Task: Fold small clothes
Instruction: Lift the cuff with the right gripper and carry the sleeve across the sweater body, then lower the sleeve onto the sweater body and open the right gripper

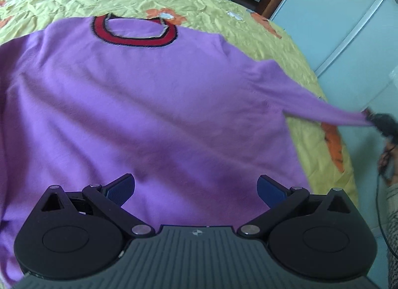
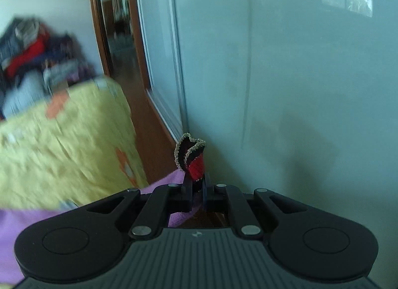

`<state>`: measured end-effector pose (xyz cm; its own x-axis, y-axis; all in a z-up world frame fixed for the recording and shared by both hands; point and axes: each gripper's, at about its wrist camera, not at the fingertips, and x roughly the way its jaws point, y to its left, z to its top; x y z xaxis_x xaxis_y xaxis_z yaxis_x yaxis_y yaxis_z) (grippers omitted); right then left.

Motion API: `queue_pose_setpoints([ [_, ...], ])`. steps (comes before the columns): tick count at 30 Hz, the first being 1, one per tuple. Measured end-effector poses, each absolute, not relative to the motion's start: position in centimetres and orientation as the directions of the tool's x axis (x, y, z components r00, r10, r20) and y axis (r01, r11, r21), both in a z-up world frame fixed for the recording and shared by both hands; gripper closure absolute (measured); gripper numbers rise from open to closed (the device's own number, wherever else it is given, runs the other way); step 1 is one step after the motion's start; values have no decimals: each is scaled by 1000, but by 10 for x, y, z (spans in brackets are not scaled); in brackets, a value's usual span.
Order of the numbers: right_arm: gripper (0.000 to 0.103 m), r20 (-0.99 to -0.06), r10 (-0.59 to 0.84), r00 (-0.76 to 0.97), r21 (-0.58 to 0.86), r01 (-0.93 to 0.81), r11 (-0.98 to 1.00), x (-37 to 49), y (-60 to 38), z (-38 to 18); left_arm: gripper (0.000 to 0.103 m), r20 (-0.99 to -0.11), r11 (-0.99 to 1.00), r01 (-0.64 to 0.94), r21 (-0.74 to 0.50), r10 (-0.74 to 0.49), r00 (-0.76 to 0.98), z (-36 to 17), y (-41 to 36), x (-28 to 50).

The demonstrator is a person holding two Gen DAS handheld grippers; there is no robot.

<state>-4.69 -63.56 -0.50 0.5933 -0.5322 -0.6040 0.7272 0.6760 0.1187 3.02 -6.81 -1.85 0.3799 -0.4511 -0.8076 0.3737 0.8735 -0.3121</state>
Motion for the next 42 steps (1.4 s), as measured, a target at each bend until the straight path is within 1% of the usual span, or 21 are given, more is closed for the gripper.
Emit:
queue_pose_setpoints([
  [3, 96, -533, -546, 647, 143, 704, 695, -63, -608, 17, 0, -815, 869, 368, -330, -459, 354, -27, -58, 27],
  [6, 96, -487, -479, 730, 175, 619, 766, -62, -570, 33, 0, -833, 859, 396, -325, -459, 310, -38, -57, 24],
  [8, 96, -465, -427, 775, 181, 555, 812, -49, -537, 43, 0, -841, 845, 453, -282, -445, 307, -41, -62, 14],
  [10, 96, -452, -346, 822, 193, 468, 862, -28, -502, 53, 0, -849, 826, 515, -228, -428, 310, -41, -67, 2],
  [12, 96, -437, -271, 858, 208, 389, 897, -6, -465, 60, 0, -853, 808, 552, -207, -425, 302, -42, -67, -8],
  [16, 96, -440, -78, 895, 246, 204, 948, 41, -383, 64, 0, -851, 779, 598, -187, -433, 298, -42, -59, -27],
  [20, 96, -472, 114, 874, 270, 20, 963, 78, -295, 56, 0, -848, 782, 587, -209, -444, 290, -42, -40, -31],
  [23, 96, -504, 223, 834, 286, -82, 955, 93, -241, 47, 0, -856, 816, 541, -203, -416, 306, -42, -21, -27],
  [27, 96, -544, 320, 776, 316, -164, 935, 109, -187, 33, 0, -880, 887, 448, -110, -296, 372, -45, 12, -22],
  [29, 96, -558, 356, 750, 321, -201, 925, 112, -166, 27, 0, -881, 912, 400, -92, -261, 394, -46, 30, -21],
  [32, 96, -581, 388, 716, 326, -233, 916, 118, -142, 16, 0, -882, 953, 290, -90, -211, 420, -45, 55, -14],
  [36, 95, -606, 390, 694, 310, -245, 919, 120, -129, 0, 0, -891, 984, 108, -141, -174, 420, -42, 86, -2],
  [37, 95, -610, 392, 689, 320, -239, 917, 121, -130, -3, 0, -892, 983, 70, -167, -181, 414, -43, 94, 1],
  [39, 95, -618, 390, 683, 321, -233, 918, 121, -131, -5, 0, -886, 978, 25, -205, -197, 420, -42, 105, 3],
  [42, 95, -617, 393, 682, 319, -240, 917, 118, -127, -4, 0, -885, 984, -23, -178, -150, 440, -35, 111, 7],
])
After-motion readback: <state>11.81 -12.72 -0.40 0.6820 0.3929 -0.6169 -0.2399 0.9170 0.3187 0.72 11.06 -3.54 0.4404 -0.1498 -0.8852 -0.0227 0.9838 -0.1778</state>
